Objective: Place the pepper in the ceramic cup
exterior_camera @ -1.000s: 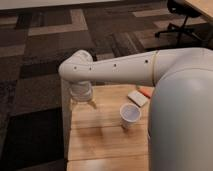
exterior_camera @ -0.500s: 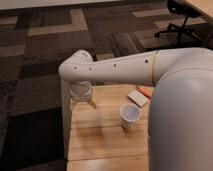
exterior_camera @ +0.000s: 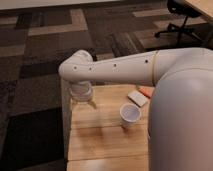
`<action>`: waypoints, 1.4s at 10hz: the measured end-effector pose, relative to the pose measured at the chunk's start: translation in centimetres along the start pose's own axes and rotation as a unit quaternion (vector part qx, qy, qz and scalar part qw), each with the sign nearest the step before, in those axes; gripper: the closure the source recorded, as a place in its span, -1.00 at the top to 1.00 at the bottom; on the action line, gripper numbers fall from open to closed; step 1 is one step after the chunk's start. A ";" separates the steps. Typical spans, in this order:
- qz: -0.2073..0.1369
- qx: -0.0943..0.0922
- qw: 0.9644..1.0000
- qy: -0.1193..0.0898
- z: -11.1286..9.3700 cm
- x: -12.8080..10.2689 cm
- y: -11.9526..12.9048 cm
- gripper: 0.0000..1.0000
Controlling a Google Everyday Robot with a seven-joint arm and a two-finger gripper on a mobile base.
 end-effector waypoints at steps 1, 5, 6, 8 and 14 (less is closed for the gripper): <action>0.000 0.000 1.000 0.000 0.0 0.0 0.0 0.30; 0.000 0.000 1.000 0.000 0.0 0.0 0.0 0.30; 0.000 0.000 1.000 0.000 0.0 0.0 0.0 0.30; 0.000 0.000 1.000 0.000 0.0 0.0 0.0 0.30; 0.000 -0.001 1.000 -0.004 -0.2 -0.7 -0.2 0.30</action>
